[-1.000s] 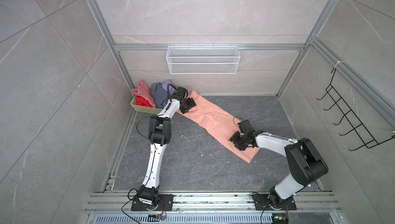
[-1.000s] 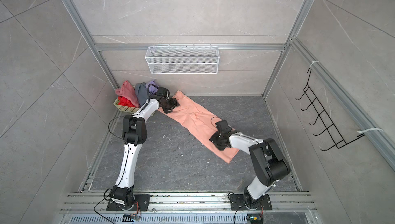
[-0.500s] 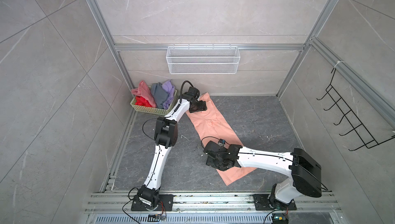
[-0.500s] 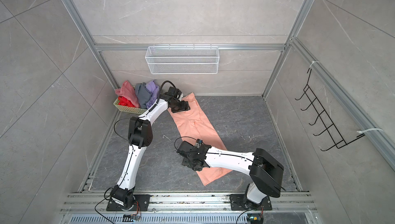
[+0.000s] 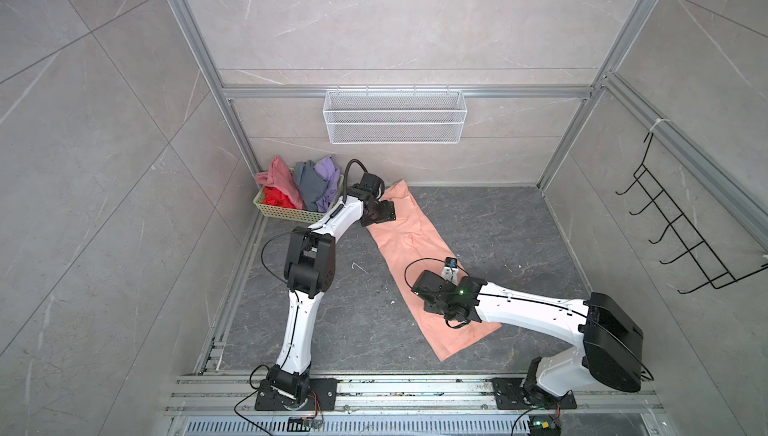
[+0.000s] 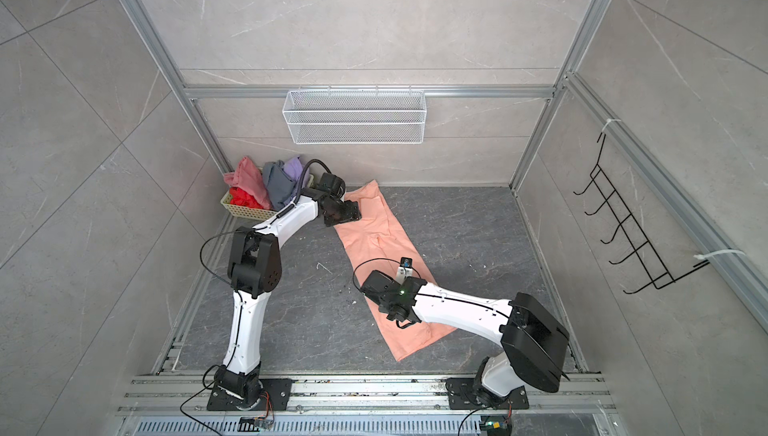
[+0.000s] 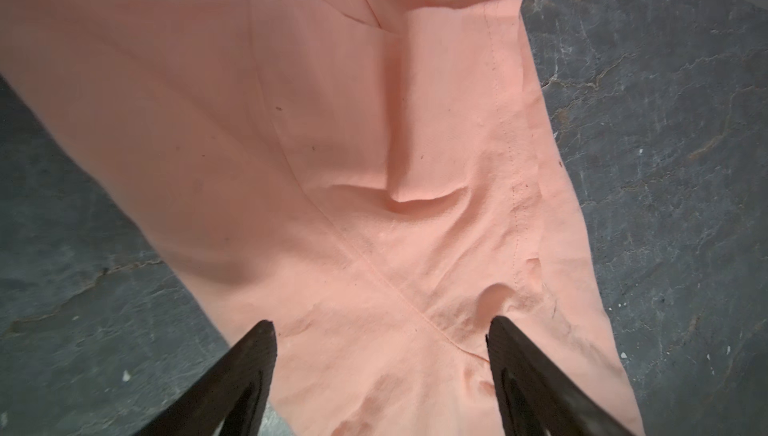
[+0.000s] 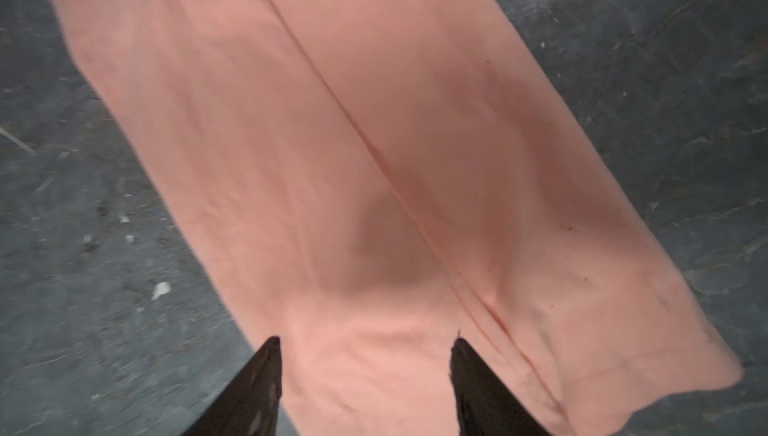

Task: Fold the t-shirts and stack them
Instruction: 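Straighten the strip lengthwise, left gripper at far end, right gripper at near end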

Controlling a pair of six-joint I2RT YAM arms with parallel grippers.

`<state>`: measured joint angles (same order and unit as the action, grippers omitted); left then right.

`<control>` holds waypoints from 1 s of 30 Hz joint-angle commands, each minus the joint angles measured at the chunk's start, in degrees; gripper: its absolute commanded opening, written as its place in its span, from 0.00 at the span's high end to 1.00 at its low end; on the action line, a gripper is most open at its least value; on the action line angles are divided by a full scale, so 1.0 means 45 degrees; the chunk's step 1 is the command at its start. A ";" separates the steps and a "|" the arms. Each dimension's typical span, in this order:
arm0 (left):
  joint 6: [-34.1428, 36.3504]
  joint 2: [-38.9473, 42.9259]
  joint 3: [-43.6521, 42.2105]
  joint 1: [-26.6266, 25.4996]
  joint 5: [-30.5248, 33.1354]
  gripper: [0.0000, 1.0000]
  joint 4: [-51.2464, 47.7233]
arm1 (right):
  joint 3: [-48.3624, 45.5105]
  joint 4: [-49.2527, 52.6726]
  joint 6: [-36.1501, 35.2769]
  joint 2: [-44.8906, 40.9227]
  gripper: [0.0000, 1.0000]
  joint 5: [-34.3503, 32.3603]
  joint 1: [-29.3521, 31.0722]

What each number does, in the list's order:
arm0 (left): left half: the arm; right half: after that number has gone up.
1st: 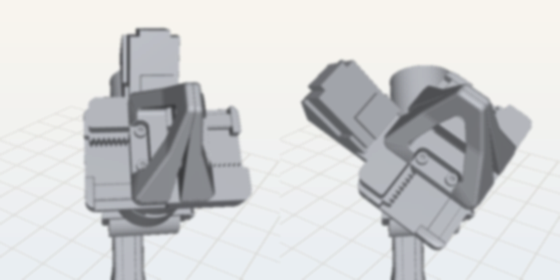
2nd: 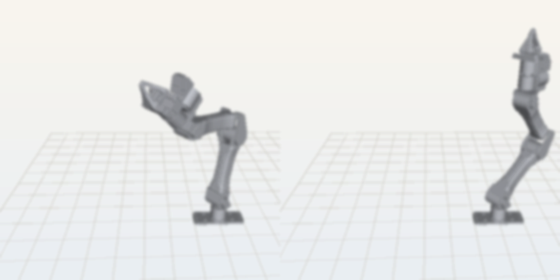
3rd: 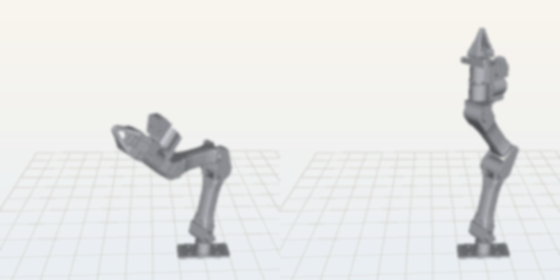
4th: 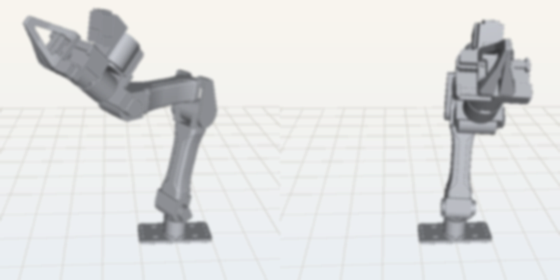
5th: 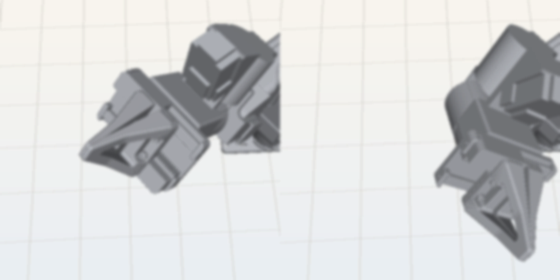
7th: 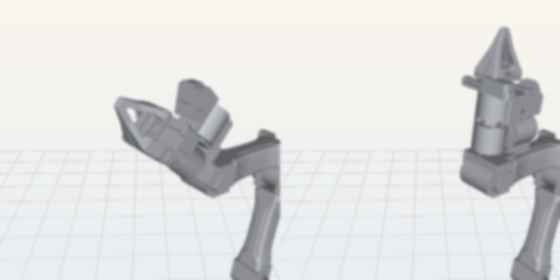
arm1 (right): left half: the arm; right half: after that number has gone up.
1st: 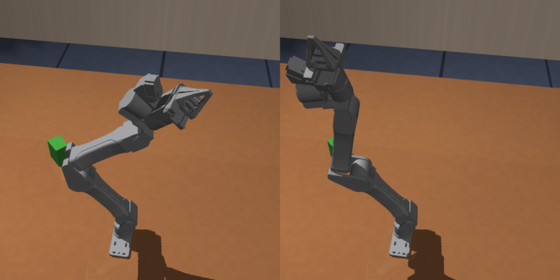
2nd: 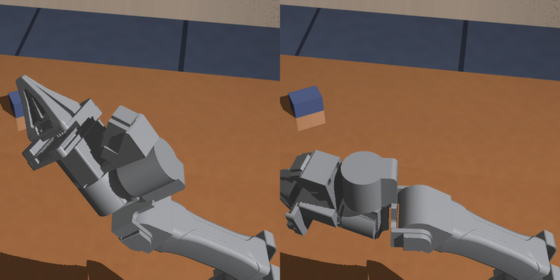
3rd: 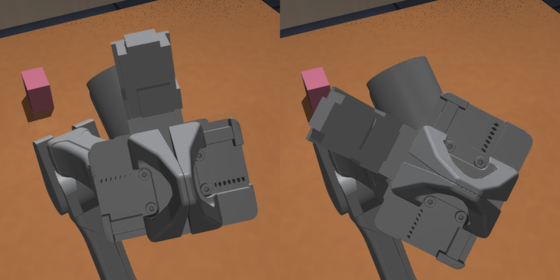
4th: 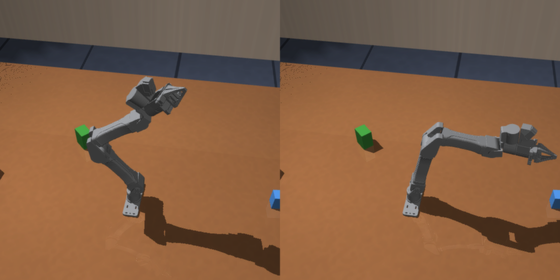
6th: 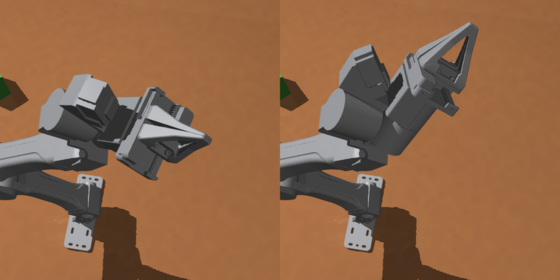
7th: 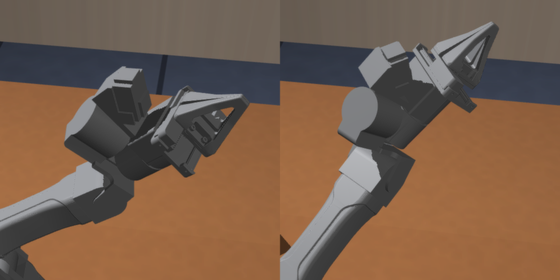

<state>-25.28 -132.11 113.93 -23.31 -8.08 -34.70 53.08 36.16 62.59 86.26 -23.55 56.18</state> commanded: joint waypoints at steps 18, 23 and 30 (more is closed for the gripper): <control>0.0010 -0.3822 0.3933 -0.1392 -0.1132 0.18 -0.0515 | -0.1427 -0.3076 0.2772 0.2531 0.39 0.2135 0.3170; 0.0463 -0.4807 0.5594 -0.1924 -0.1164 0.17 -0.1169 | -0.1012 -0.3540 0.3924 0.3444 0.39 0.2120 0.4173; 0.0324 -0.5171 0.5891 -0.1745 0.0588 0.16 -0.2009 | -0.1447 -0.3014 0.4063 0.2561 0.38 0.1490 0.4175</control>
<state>-24.60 -152.53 140.18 -32.27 -8.05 -37.04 49.87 19.66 77.52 96.60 -24.08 74.02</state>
